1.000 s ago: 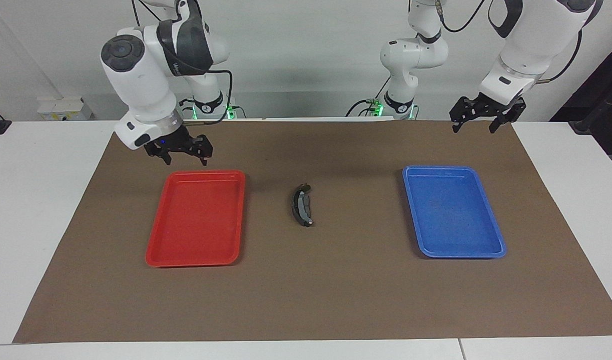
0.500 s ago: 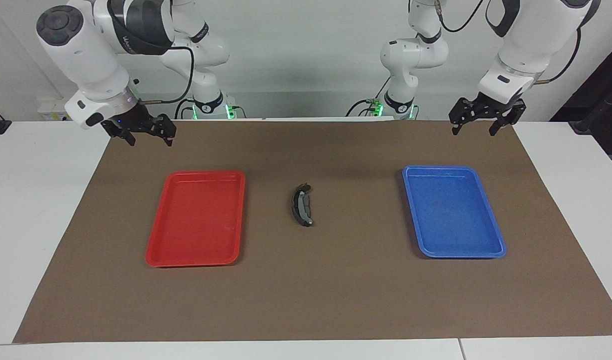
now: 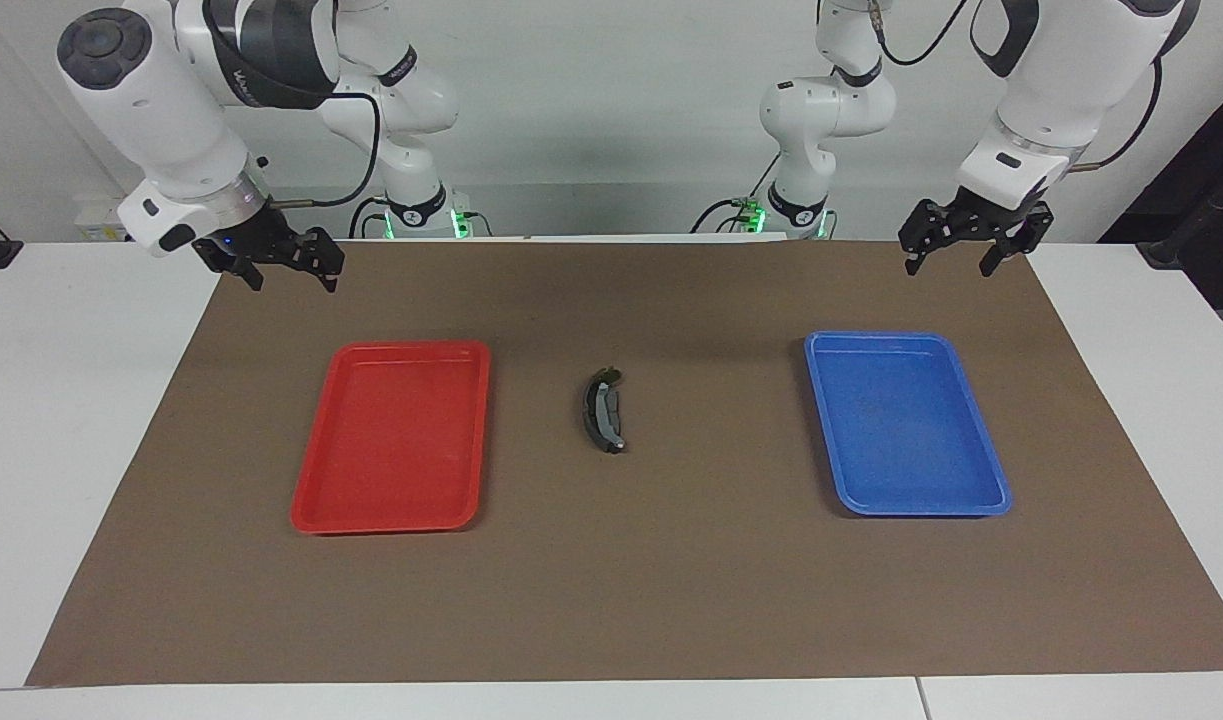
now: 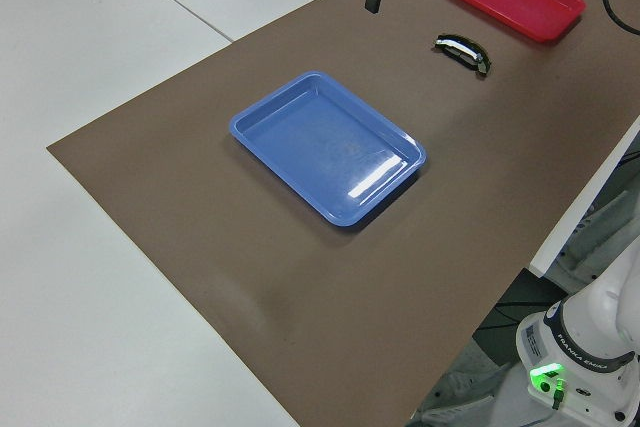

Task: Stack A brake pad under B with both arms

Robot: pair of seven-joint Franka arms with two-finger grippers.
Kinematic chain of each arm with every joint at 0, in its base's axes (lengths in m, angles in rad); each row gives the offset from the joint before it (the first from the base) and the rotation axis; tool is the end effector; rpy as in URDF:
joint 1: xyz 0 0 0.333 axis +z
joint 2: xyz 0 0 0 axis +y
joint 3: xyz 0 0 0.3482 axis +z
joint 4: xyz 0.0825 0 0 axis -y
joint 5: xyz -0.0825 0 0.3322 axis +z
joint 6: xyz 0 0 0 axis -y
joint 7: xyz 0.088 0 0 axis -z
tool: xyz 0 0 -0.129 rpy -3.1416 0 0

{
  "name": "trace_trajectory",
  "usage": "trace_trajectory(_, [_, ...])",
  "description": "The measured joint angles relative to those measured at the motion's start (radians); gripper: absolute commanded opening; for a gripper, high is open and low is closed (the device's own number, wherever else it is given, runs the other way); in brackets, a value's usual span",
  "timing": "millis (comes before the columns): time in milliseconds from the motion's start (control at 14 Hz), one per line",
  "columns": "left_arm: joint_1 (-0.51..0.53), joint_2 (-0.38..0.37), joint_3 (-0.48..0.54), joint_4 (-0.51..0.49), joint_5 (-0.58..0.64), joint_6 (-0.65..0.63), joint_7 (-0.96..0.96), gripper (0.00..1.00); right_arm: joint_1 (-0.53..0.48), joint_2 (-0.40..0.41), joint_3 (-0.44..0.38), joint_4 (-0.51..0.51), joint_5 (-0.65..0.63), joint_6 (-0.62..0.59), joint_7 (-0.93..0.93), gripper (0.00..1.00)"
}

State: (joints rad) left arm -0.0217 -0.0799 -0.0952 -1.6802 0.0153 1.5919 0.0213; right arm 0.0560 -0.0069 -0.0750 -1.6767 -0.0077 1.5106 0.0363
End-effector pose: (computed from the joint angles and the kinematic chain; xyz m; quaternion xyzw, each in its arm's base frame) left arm 0.4727 -0.0557 0.6295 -0.9975 0.0691 0.0038 0.0116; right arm 0.4852 -0.0104 0.5897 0.9964 -0.0275 -0.0795 0.0043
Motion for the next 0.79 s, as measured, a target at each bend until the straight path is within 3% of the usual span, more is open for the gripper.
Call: trace_trajectory(786, [-0.019,-0.001,0.032,-0.001,0.0,0.0,0.0,1.0,-0.049,-0.017,0.003,0.005,0.0,0.0,-0.015,1.0])
